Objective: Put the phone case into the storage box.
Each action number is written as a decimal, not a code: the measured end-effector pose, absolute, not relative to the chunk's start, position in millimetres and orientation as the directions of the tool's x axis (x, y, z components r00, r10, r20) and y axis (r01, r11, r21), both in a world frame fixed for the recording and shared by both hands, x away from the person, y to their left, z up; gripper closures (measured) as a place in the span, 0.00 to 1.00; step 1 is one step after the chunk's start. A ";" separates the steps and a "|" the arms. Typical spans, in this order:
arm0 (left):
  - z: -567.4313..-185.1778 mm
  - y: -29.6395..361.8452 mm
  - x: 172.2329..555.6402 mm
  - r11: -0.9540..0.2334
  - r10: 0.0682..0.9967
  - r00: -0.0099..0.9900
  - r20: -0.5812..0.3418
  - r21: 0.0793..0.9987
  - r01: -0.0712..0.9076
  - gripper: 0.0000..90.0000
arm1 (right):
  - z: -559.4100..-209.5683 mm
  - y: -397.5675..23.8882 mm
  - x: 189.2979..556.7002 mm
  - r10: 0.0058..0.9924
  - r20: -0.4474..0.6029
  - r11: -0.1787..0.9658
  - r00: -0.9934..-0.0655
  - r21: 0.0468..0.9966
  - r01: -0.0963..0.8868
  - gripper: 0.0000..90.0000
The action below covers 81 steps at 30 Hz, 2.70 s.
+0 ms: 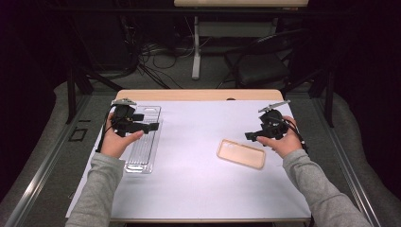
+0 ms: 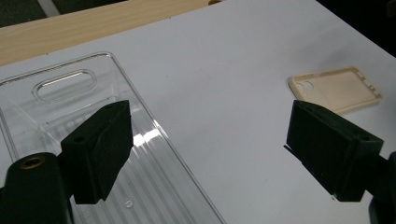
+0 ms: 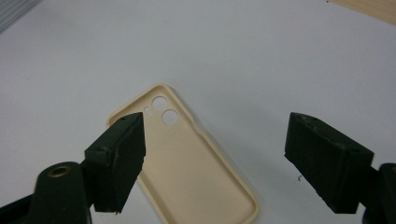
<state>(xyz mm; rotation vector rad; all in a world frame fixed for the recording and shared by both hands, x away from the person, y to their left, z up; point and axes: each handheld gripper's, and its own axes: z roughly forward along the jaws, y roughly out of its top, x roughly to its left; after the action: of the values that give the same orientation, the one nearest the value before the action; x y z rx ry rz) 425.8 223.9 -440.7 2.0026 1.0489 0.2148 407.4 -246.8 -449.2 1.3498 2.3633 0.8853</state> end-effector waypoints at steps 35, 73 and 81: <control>-439.2 219.3 417.0 -0.322 0.734 0.650 -0.195 0.744 0.586 0.17 | -454.9 -226.9 448.5 0.675 -0.131 0.692 -0.726 0.454 0.561 0.46; -439.7 219.3 415.3 -0.323 0.737 0.649 -0.189 0.745 0.584 0.17 | -491.8 -208.7 458.6 0.557 -0.134 0.821 -0.820 0.242 0.518 0.69; -439.6 221.0 415.5 -0.316 0.737 0.646 -0.198 0.744 0.589 0.17 | -497.8 -207.1 460.2 0.542 -0.131 0.833 -0.830 0.216 0.510 0.71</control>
<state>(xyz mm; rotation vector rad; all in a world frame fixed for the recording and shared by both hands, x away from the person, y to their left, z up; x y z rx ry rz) 415.5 221.0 -439.6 2.0250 1.0327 0.2247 460.2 -207.1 -497.8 0.8184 2.8268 0.2553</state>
